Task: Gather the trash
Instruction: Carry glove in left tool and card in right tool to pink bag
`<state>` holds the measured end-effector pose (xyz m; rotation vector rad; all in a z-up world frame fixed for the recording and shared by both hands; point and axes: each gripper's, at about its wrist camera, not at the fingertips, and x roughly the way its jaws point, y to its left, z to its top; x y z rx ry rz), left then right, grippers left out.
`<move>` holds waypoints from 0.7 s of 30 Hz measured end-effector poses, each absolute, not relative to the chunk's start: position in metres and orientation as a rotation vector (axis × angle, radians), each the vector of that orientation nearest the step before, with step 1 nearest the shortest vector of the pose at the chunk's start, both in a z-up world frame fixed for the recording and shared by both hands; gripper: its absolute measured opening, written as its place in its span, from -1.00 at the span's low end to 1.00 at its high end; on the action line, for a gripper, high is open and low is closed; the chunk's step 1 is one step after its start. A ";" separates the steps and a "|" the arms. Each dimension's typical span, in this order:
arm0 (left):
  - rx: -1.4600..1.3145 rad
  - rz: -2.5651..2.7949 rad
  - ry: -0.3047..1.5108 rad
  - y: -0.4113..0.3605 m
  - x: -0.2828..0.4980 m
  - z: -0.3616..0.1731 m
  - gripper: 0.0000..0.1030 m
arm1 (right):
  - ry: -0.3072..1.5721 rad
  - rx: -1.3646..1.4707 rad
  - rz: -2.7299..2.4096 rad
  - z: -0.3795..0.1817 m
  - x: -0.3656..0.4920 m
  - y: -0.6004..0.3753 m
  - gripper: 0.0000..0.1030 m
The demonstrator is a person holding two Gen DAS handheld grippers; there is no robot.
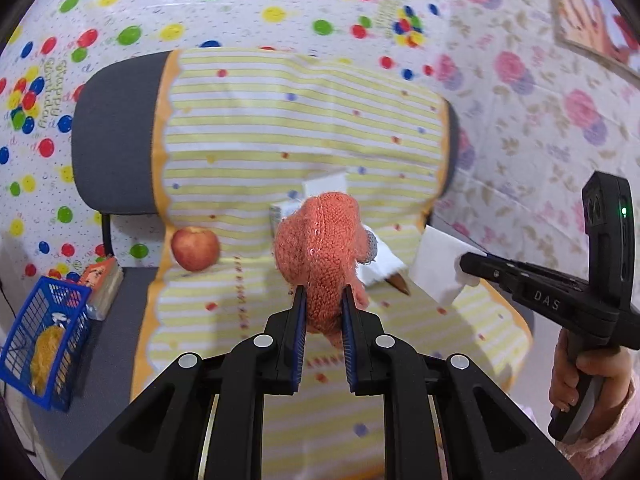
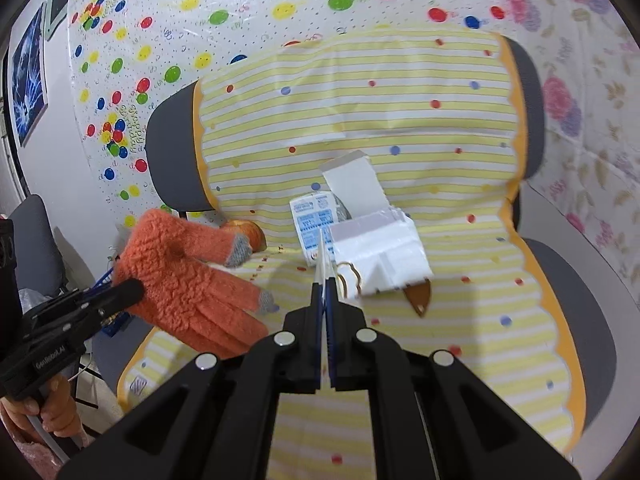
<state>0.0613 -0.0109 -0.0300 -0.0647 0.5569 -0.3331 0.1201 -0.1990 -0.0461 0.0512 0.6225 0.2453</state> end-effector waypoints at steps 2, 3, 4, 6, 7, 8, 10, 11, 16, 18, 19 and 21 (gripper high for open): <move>-0.055 -0.354 0.565 -0.021 0.049 -0.035 -0.67 | 0.616 0.057 0.230 -0.046 0.105 -0.205 -0.95; -0.049 -0.362 0.568 -0.026 0.044 -0.037 -0.67 | 0.610 0.056 0.214 -0.046 0.095 -0.208 -0.95; -0.042 -0.369 0.571 -0.030 0.040 -0.039 -0.67 | 0.605 0.053 0.199 -0.046 0.087 -0.212 -0.95; -0.023 -0.389 0.573 -0.041 0.030 -0.043 -0.67 | 0.595 0.049 0.167 -0.048 0.068 -0.219 -0.95; -0.012 -0.405 0.574 -0.047 0.024 -0.046 -0.67 | 0.593 0.048 0.153 -0.049 0.061 -0.222 -0.95; -0.007 -0.421 0.577 -0.052 0.020 -0.048 -0.67 | 0.593 0.048 0.139 -0.050 0.053 -0.225 -0.95; -0.002 -0.448 0.583 -0.059 0.013 -0.050 -0.67 | 0.602 0.056 0.122 -0.053 0.040 -0.232 -0.95; 0.001 -0.462 0.585 -0.063 0.009 -0.050 -0.67 | 0.607 0.061 0.113 -0.054 0.033 -0.236 -0.95; 0.015 -0.484 0.575 -0.071 -0.005 -0.046 -0.67 | 0.595 0.083 0.091 -0.053 0.014 -0.247 -0.95; 0.015 -0.479 0.584 -0.072 -0.009 -0.044 -0.67 | 0.588 0.087 0.084 -0.052 0.011 -0.250 -0.95; 0.014 -0.474 0.586 -0.072 -0.011 -0.043 -0.67 | 0.587 0.091 0.081 -0.051 0.011 -0.252 -0.95; 0.017 -0.457 0.583 -0.070 -0.017 -0.041 -0.67 | 0.587 0.096 0.072 -0.048 0.011 -0.255 -0.95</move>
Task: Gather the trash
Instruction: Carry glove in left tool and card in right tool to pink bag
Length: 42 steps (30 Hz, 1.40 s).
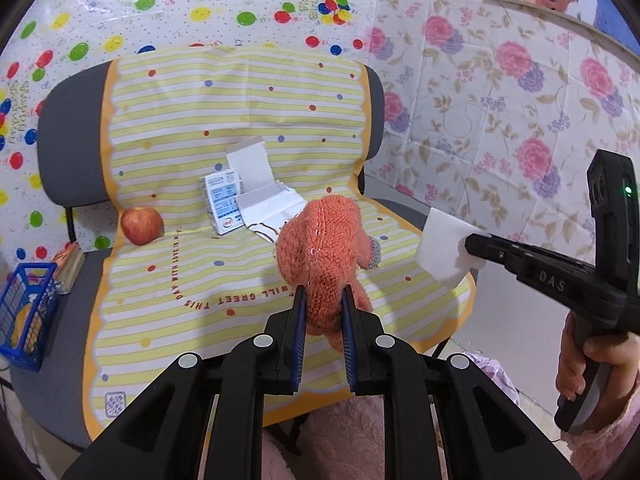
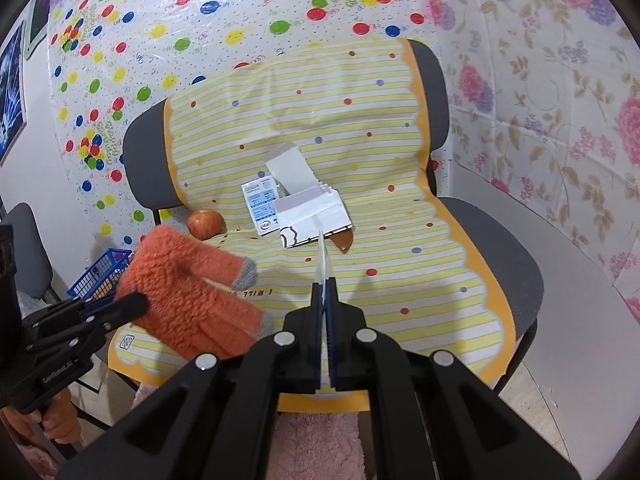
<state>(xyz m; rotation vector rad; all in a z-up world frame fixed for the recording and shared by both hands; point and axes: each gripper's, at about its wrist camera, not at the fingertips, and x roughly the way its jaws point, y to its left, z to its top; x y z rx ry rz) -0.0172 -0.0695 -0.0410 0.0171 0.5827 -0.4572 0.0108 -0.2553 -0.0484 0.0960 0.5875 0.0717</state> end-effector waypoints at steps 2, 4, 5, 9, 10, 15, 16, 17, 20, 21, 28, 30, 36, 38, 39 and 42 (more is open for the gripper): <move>0.020 -0.426 0.576 -0.064 -0.023 -0.040 -0.67 | 0.590 0.096 0.069 -0.047 0.012 -0.256 -0.95; 0.012 -0.399 0.575 -0.058 -0.026 -0.040 -0.67 | 0.593 0.094 0.075 -0.048 0.013 -0.256 -0.95; 0.004 -0.377 0.575 -0.052 -0.027 -0.040 -0.67 | 0.599 0.089 0.078 -0.048 0.015 -0.255 -0.95; -0.023 -0.315 0.572 -0.032 -0.029 -0.037 -0.67 | 0.617 0.084 0.110 -0.048 0.025 -0.249 -0.95; -0.027 -0.304 0.571 -0.029 -0.030 -0.036 -0.67 | 0.615 0.087 0.120 -0.047 0.027 -0.247 -0.95; -0.036 -0.265 0.566 -0.017 -0.033 -0.032 -0.67 | 0.589 0.083 0.162 -0.040 0.032 -0.235 -0.95; -0.037 -0.264 0.568 -0.016 -0.033 -0.032 -0.67 | 0.586 0.077 0.166 -0.039 0.033 -0.232 -0.95; -0.039 -0.266 0.569 -0.016 -0.033 -0.033 -0.67 | 0.586 0.071 0.166 -0.039 0.033 -0.230 -0.95; -0.041 -0.280 0.573 -0.017 -0.033 -0.034 -0.67 | 0.589 0.060 0.163 -0.039 0.033 -0.229 -0.95; -0.041 -0.289 0.575 -0.019 -0.032 -0.035 -0.67 | 0.592 0.062 0.158 -0.039 0.032 -0.231 -0.95; -0.011 -0.363 0.578 -0.041 -0.030 -0.038 -0.67 | 0.612 0.074 0.102 -0.044 0.020 -0.249 -0.95; -0.002 -0.379 0.571 -0.045 -0.032 -0.037 -0.67 | 0.611 0.078 0.092 -0.044 0.017 -0.252 -0.95; 0.012 -0.449 0.569 -0.063 -0.033 -0.040 -0.67 | 0.588 0.057 0.060 -0.035 0.007 -0.257 -0.95; 0.020 -0.488 0.579 -0.075 -0.032 -0.045 -0.67 | 0.583 0.057 0.033 -0.035 -0.002 -0.264 -0.95; 0.024 -0.506 0.580 -0.081 -0.033 -0.048 -0.67 | 0.583 0.059 0.009 -0.037 -0.010 -0.269 -0.95; 0.053 -0.595 0.587 -0.106 -0.035 -0.059 -0.67 | 0.602 0.063 -0.054 -0.047 -0.033 -0.287 -0.95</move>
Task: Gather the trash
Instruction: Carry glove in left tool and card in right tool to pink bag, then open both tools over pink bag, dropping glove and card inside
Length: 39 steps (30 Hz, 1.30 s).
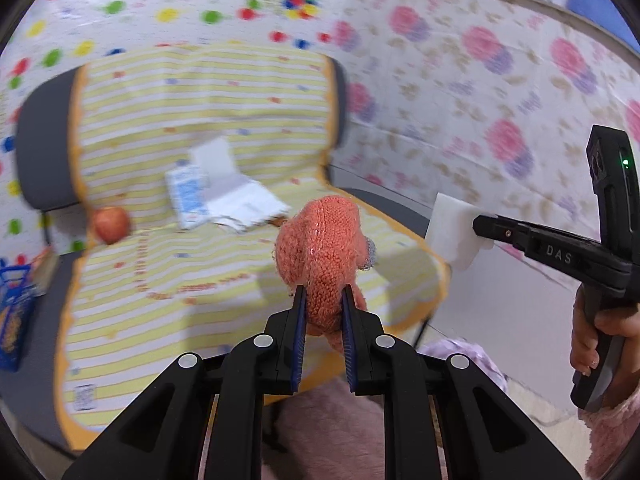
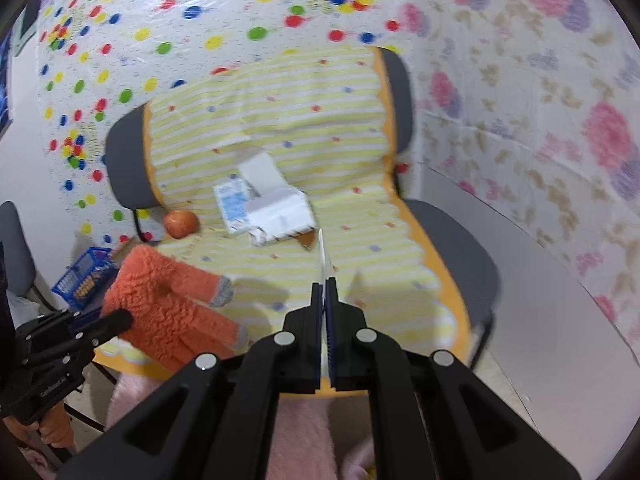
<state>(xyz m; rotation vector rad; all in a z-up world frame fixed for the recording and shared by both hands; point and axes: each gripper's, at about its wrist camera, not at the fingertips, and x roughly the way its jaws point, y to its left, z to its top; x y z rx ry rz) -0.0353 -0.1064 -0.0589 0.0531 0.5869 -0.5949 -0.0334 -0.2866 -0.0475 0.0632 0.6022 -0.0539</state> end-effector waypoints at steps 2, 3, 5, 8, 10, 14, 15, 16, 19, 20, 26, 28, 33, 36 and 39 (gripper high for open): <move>0.084 -0.669 0.601 -0.129 -0.038 -0.070 -0.67 | 0.621 0.049 -0.116 -0.057 -0.050 -0.297 -0.95; 0.095 -0.698 0.607 -0.138 -0.039 -0.074 -0.67 | 0.632 0.048 -0.145 -0.062 -0.058 -0.302 -0.95; 0.128 -0.771 0.623 -0.160 -0.042 -0.084 -0.67 | 0.653 0.065 -0.198 -0.072 -0.075 -0.314 -0.95; 0.170 -0.845 0.653 -0.185 -0.049 -0.097 -0.67 | 0.683 0.086 -0.277 -0.087 -0.100 -0.329 -0.95; 0.208 -0.901 0.686 -0.204 -0.054 -0.107 -0.67 | 0.700 0.101 -0.317 -0.095 -0.114 -0.337 -0.95; 0.267 -0.978 0.746 -0.233 -0.061 -0.125 -0.66 | 0.760 0.142 -0.382 -0.117 -0.138 -0.353 -0.94; 0.280 -0.986 0.760 -0.240 -0.061 -0.129 -0.66 | 0.775 0.156 -0.393 -0.123 -0.141 -0.357 -0.95; 0.294 -0.994 0.774 -0.246 -0.061 -0.134 -0.65 | 0.784 0.166 -0.399 -0.126 -0.143 -0.360 -0.94; 0.314 -1.000 0.821 -0.259 -0.056 -0.145 -0.65 | 0.823 0.197 -0.417 -0.140 -0.143 -0.372 -0.94; 0.318 -1.002 0.842 -0.264 -0.053 -0.150 -0.62 | 0.832 0.203 -0.421 -0.144 -0.142 -0.375 -0.94; 0.305 -1.006 0.866 -0.275 -0.047 -0.156 -0.21 | 0.878 0.251 -0.412 -0.164 -0.134 -0.389 -0.91; 0.288 -1.006 0.854 -0.273 -0.048 -0.152 0.00 | 0.890 0.262 -0.411 -0.168 -0.132 -0.392 -0.80; 0.241 -0.956 0.829 -0.257 -0.042 -0.139 0.00 | 0.893 0.269 -0.410 -0.170 -0.130 -0.395 -0.44; 0.232 -0.904 0.804 -0.241 -0.039 -0.132 0.00 | 0.887 0.274 -0.411 -0.167 -0.128 -0.396 -0.43; 0.227 -0.848 0.783 -0.225 -0.035 -0.126 0.00 | 0.850 0.281 -0.400 -0.154 -0.126 -0.396 -0.43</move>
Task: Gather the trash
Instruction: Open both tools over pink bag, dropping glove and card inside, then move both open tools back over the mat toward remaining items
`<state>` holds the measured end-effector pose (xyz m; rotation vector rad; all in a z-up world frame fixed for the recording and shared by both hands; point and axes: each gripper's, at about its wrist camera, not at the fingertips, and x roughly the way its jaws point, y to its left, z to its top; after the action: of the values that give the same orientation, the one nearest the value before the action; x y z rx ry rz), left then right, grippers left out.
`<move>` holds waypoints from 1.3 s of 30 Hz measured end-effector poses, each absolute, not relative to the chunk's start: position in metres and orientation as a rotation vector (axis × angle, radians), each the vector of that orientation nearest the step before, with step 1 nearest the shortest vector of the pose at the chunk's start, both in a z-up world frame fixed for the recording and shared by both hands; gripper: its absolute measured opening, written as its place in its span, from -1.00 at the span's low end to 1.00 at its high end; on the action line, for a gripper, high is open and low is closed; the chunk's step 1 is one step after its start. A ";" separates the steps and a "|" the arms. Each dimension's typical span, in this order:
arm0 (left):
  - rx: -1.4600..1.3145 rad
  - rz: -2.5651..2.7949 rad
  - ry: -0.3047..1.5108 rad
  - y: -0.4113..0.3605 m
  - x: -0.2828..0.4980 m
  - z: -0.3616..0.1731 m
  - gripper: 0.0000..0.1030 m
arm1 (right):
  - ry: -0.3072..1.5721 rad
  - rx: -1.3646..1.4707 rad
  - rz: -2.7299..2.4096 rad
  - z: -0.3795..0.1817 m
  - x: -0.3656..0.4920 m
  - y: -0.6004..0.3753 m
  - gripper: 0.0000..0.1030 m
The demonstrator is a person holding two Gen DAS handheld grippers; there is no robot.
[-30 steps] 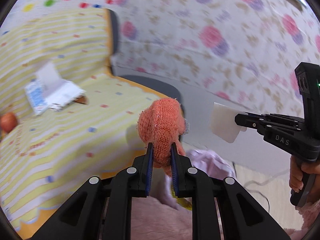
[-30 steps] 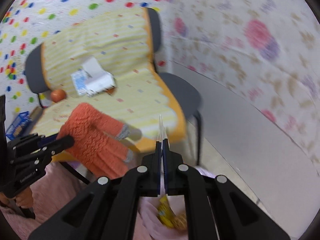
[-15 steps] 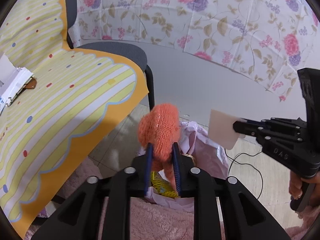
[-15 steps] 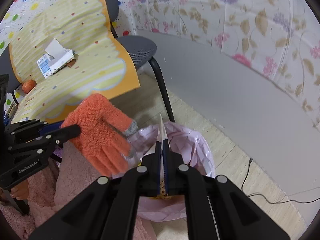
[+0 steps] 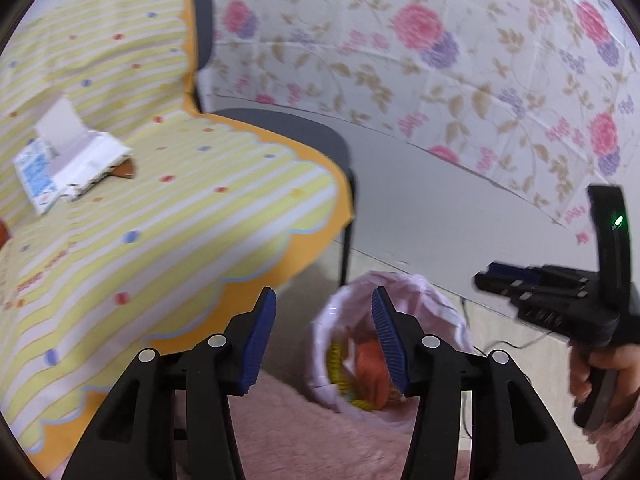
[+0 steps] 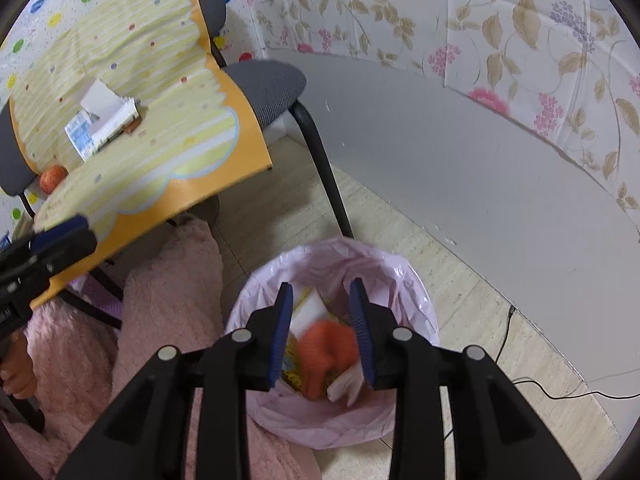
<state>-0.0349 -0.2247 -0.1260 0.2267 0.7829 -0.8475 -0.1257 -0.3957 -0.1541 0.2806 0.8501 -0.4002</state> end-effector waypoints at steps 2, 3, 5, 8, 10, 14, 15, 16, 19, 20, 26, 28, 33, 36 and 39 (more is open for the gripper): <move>0.211 -0.799 0.771 -0.209 -0.031 -0.122 0.00 | 0.822 0.262 -0.384 -0.142 -0.120 -0.390 -0.43; 0.207 -0.782 0.770 -0.205 -0.029 -0.121 0.00 | 0.808 0.251 -0.374 -0.136 -0.116 -0.387 -0.43; 0.195 -0.747 0.763 -0.192 -0.024 -0.118 0.00 | 0.784 0.236 -0.347 -0.125 -0.108 -0.380 -0.43; 0.166 -0.680 0.759 -0.168 -0.016 -0.116 0.00 | 0.743 0.217 -0.293 -0.110 -0.094 -0.366 -0.43; 0.150 -0.639 0.755 -0.152 -0.011 -0.115 0.00 | 0.719 0.208 -0.237 -0.101 -0.081 -0.355 -0.43; 0.124 -0.537 0.745 -0.117 0.000 -0.110 0.00 | 0.715 0.153 -0.130 -0.091 -0.046 -0.323 -0.43; 0.116 -0.517 0.746 -0.109 0.002 -0.110 0.00 | 0.721 0.139 -0.102 -0.089 -0.037 -0.315 -0.43; 0.104 -0.490 0.746 -0.098 0.004 -0.109 0.00 | 0.730 0.123 -0.062 -0.088 -0.024 -0.304 -0.43; 0.086 -0.398 0.737 -0.069 0.011 -0.106 0.00 | 0.736 0.078 0.023 -0.086 0.003 -0.276 -0.43; 0.086 -0.368 0.733 -0.061 0.013 -0.104 0.00 | 0.735 0.066 0.047 -0.085 0.013 -0.268 -0.43; 0.052 -0.146 0.712 -0.001 0.025 -0.094 0.00 | 0.717 0.029 0.170 -0.080 0.061 -0.225 -0.43; 0.043 -0.075 0.701 0.018 0.026 -0.091 0.00 | 0.719 0.021 0.210 -0.080 0.076 -0.211 -0.43; -0.030 0.038 0.710 0.056 0.019 -0.090 0.00 | 0.736 0.008 0.299 -0.084 0.100 -0.183 -0.43; -0.050 0.090 0.715 0.069 0.015 -0.091 0.00 | 0.740 0.004 0.342 -0.085 0.110 -0.169 -0.43; -0.062 0.117 0.720 0.074 0.012 -0.092 0.00 | 0.736 -0.005 0.371 -0.085 0.113 -0.163 -0.43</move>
<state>0.0118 0.0739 -0.0916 -0.0615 0.7195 0.1165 0.1128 -0.1634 -0.0851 -0.0051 0.7358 0.3709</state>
